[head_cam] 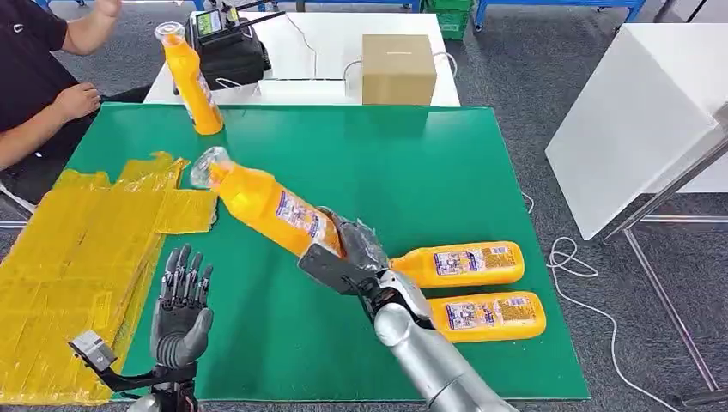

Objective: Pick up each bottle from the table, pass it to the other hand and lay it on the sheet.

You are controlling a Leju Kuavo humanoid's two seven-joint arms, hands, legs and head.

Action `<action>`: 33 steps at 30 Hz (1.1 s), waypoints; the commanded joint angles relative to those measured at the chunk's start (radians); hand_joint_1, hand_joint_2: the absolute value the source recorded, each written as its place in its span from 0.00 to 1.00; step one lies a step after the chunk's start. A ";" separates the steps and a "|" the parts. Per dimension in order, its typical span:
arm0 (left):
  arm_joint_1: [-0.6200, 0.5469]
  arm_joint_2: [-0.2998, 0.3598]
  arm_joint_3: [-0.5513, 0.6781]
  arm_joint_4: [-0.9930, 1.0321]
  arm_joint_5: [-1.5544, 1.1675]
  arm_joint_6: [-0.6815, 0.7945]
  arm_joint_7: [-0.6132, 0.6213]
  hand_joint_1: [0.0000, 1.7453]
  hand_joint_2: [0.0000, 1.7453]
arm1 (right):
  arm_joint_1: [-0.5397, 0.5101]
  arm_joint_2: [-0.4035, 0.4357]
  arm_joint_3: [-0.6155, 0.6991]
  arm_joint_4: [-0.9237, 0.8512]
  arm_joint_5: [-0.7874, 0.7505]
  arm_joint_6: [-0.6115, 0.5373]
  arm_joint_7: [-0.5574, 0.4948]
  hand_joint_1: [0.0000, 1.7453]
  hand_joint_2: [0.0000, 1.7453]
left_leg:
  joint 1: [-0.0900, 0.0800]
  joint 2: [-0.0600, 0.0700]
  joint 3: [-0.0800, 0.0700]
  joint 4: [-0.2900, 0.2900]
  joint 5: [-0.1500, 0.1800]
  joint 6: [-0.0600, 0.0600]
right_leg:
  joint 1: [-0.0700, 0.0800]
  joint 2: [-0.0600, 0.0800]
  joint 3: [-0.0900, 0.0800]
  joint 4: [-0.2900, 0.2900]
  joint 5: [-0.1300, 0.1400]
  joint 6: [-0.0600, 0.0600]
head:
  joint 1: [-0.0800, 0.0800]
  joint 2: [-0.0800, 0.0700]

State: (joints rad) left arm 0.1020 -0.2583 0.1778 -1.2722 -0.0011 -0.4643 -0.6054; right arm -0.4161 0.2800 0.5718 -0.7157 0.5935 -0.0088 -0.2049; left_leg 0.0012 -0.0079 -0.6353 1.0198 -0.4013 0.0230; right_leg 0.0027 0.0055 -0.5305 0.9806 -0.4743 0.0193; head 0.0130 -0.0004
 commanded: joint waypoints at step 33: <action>0.076 0.008 -0.056 -0.155 -0.055 0.095 0.018 0.00 1.00 | -0.071 0.069 0.837 0.091 -0.124 0.118 -0.005 1.00 1.00 | 0.000 -0.002 0.004 -0.002 -0.001 -0.003 | -0.001 -0.004 -0.005 -0.002 -0.003 -0.001 | 0.000 0.000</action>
State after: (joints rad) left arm 0.2443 -0.2586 0.1400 -1.4523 -0.0458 -0.3765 -0.6142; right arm -0.4892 0.3521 1.2181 -0.6340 0.4543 0.0599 -0.1762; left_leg 0.0014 -0.0063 -0.6363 1.0193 -0.4021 0.0220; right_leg 0.0027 0.0059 -0.5421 0.9803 -0.4757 0.0176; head 0.0134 -0.0004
